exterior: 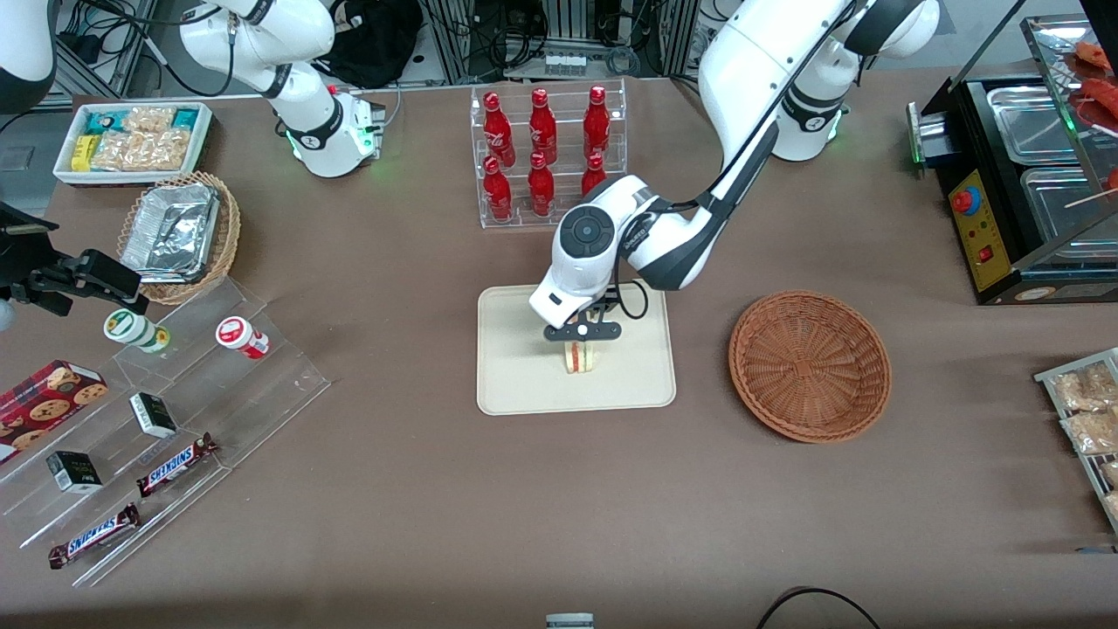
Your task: Place sandwich from basket to tray
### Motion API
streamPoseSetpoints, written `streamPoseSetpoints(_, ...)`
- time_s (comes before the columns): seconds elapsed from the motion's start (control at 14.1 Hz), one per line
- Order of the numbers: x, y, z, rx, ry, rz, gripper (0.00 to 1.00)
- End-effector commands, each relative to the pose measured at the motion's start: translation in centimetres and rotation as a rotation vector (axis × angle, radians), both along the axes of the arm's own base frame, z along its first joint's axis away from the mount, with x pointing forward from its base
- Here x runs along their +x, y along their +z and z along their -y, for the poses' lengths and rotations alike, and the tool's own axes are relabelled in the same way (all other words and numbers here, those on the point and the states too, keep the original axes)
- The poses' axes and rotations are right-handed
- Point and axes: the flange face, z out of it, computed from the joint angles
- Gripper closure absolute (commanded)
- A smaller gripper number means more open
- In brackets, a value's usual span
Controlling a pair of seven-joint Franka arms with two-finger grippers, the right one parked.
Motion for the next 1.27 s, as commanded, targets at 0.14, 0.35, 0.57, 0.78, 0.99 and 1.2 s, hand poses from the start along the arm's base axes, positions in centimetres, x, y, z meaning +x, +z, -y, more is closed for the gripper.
streamPoseSetpoints(0.14, 1.3, 12.5, -5.6, 0.083, 0.203, 0.038, 0.0)
streamPoseSetpoints(0.35, 3.9, 18.6, -12.2, 0.113, 0.35, 0.074, 0.0)
streamPoseSetpoints(0.57, 4.8, 23.4, -19.0, 0.157, 0.426, 0.058, 0.0)
streamPoseSetpoints(0.78, 4.0, 28.0, -27.4, 0.173, 0.327, -0.021, 0.0)
streamPoseSetpoints(0.99, 2.9, 31.9, -34.8, 0.167, 0.263, -0.065, 0.0)
streamPoseSetpoints(1.2, 2.3, 33.7, -40.4, 0.147, 0.163, -0.096, 0.0)
